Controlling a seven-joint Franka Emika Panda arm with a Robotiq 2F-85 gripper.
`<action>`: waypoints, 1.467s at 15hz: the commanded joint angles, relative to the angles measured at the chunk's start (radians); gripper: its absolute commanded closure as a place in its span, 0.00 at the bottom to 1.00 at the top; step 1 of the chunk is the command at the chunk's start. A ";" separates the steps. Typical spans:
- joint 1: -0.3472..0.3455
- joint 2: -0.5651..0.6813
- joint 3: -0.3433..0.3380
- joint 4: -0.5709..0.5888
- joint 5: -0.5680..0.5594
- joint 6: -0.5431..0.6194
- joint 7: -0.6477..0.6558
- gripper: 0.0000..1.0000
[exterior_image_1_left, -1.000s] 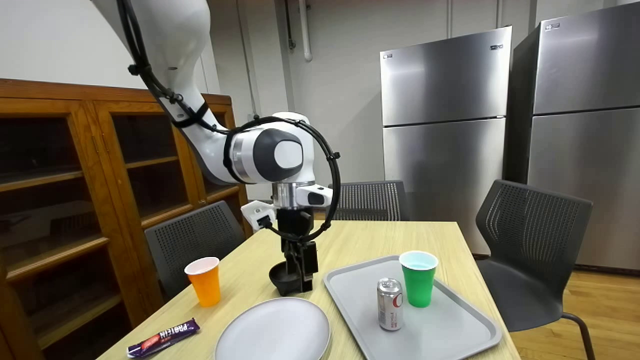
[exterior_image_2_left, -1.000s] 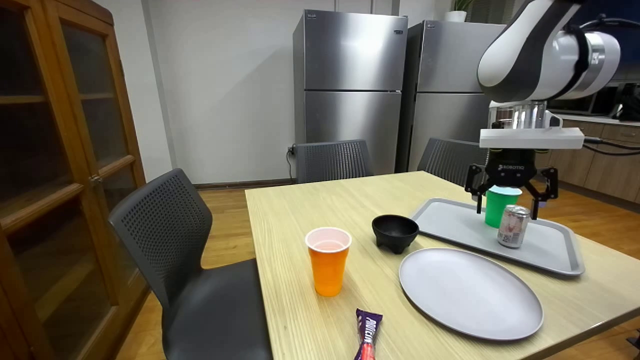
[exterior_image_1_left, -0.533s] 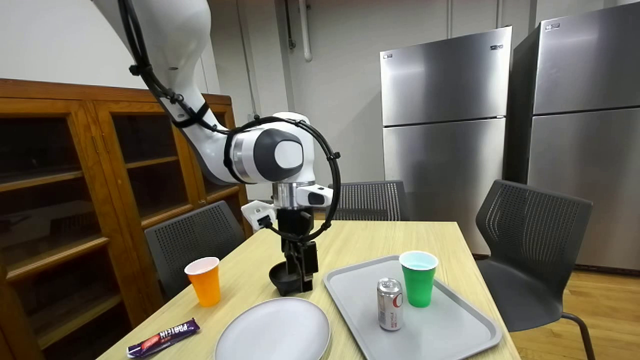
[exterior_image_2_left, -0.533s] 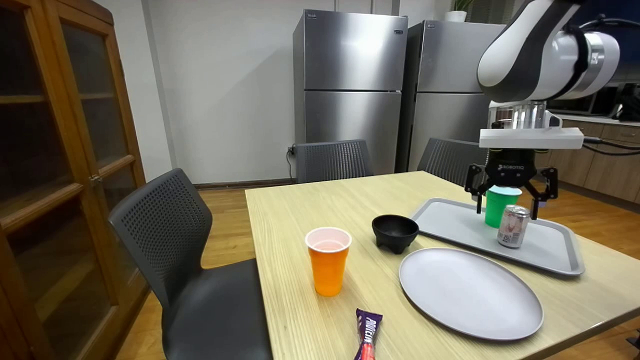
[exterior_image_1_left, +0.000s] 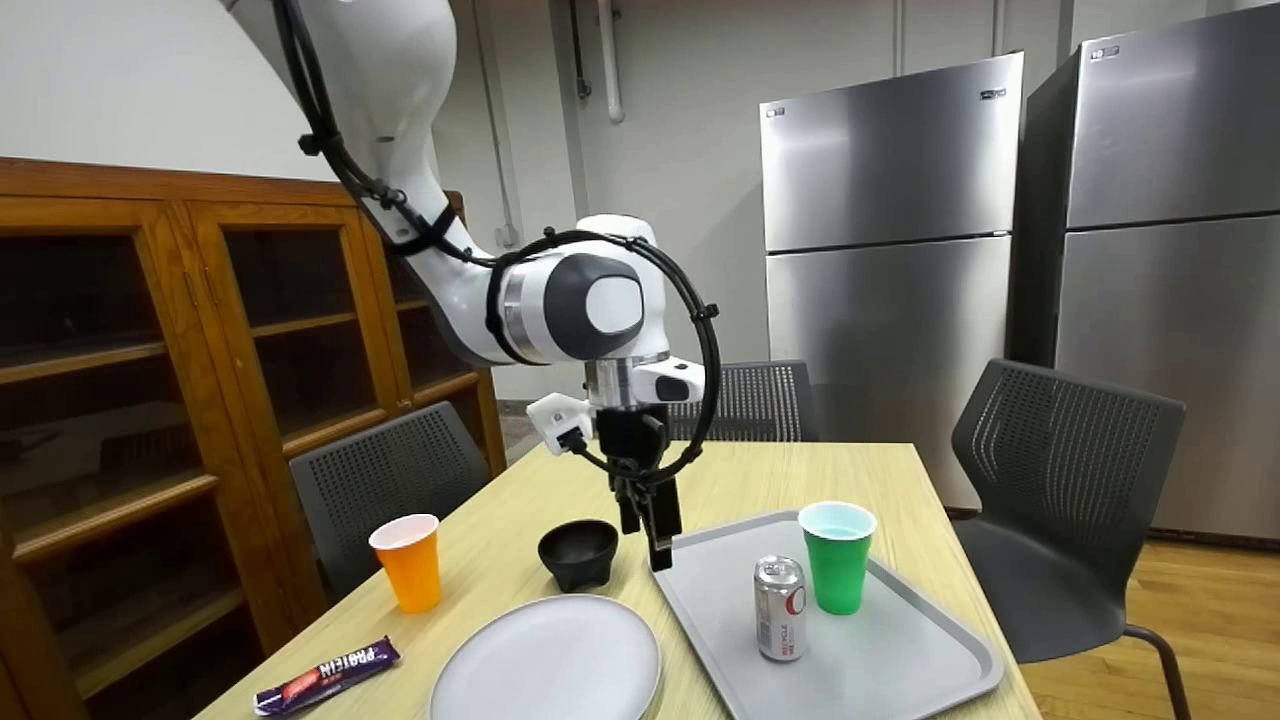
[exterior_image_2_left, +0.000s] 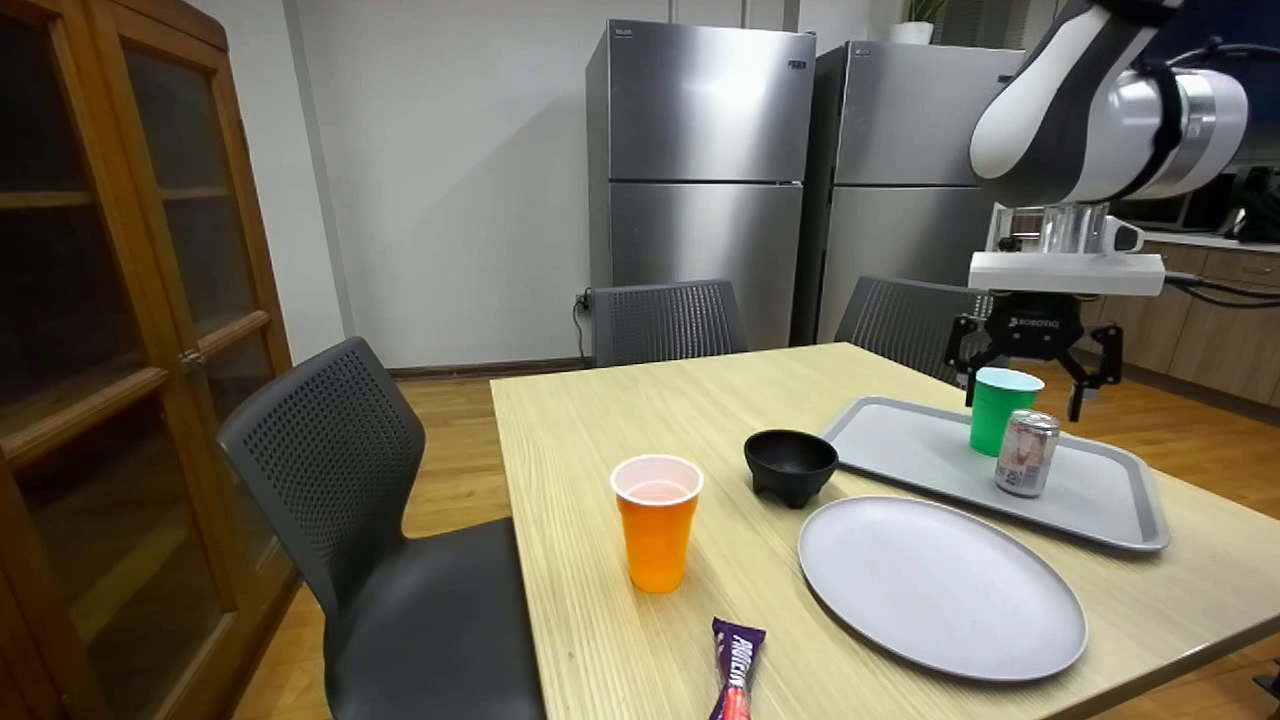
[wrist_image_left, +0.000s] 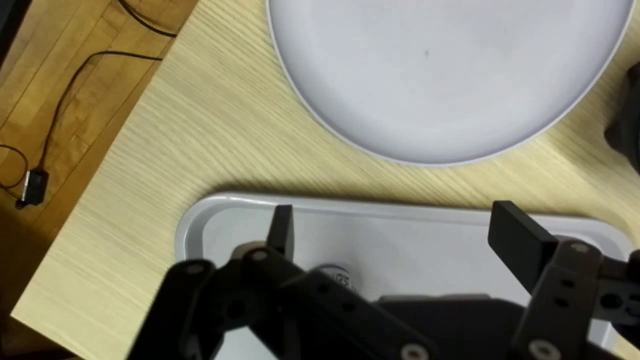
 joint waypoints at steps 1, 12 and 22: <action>-0.018 0.066 -0.026 0.080 -0.003 0.013 0.042 0.00; -0.038 0.242 -0.080 0.262 0.056 0.015 0.082 0.00; -0.046 0.353 -0.105 0.367 0.086 0.013 0.100 0.00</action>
